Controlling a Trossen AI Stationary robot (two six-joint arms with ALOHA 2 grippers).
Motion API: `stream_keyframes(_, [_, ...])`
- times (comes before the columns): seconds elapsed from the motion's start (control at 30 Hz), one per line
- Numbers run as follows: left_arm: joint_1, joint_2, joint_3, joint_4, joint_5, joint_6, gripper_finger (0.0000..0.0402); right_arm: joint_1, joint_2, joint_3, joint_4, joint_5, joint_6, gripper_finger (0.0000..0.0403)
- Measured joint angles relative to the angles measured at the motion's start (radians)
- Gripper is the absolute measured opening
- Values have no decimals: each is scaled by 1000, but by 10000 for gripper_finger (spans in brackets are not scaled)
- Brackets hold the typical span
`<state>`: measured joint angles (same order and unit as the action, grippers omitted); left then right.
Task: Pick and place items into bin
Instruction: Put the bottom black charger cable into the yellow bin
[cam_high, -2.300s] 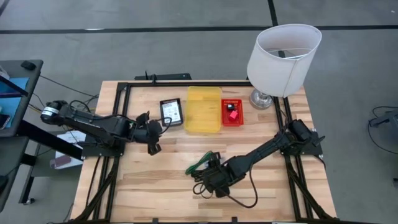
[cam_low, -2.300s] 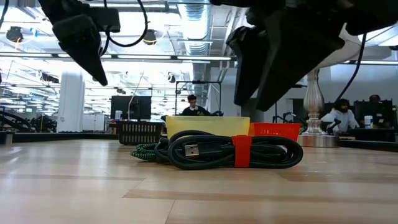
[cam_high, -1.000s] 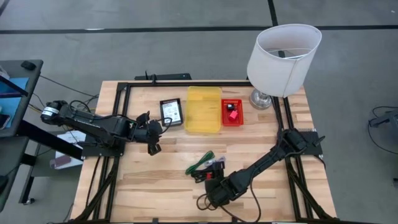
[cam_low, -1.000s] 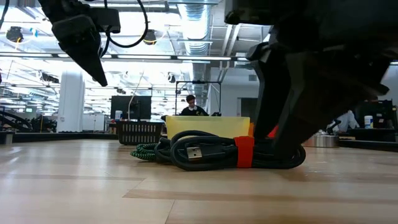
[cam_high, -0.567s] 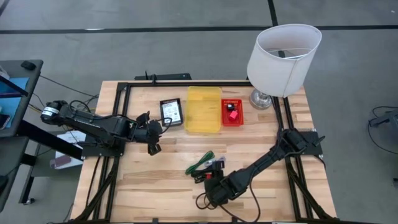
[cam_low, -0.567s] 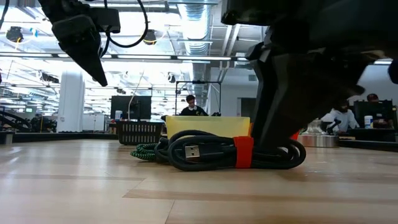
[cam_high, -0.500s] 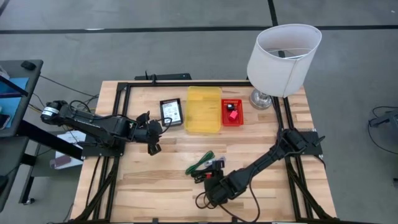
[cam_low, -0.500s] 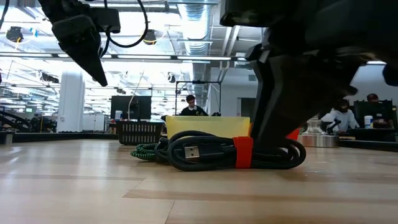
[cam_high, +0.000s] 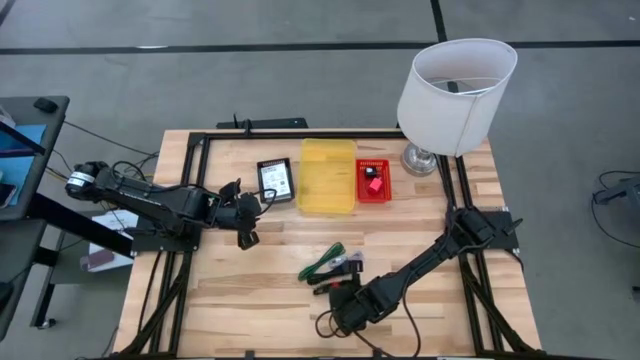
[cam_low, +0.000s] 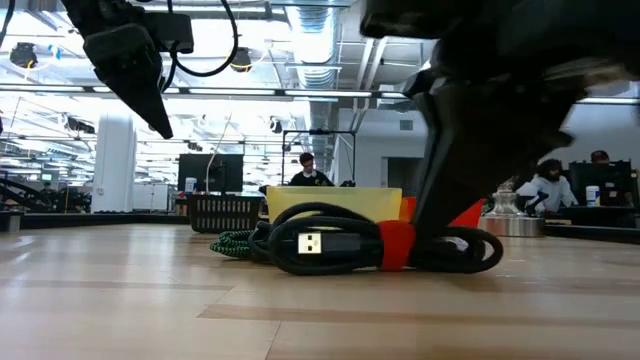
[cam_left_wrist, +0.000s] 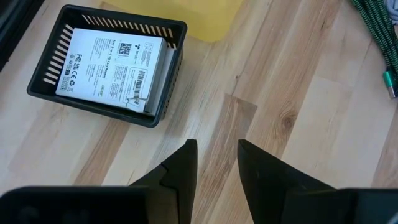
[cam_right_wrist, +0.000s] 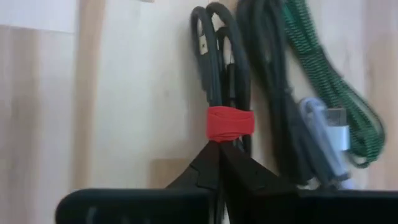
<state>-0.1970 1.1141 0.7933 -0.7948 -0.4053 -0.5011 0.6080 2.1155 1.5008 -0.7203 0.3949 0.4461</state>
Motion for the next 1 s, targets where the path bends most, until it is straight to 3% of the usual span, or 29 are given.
stream_keyframes(0.67, [0,0,0,0,0,0,107,59,0,207,-224,74,25,6])
stream_keyframes(0.8, [0,0,0,0,0,0,107,51,0,208,-268,48,35,39])
stream_keyframes(1.0, [0,0,0,0,0,0,107,29,1,167,-265,24,51,127])
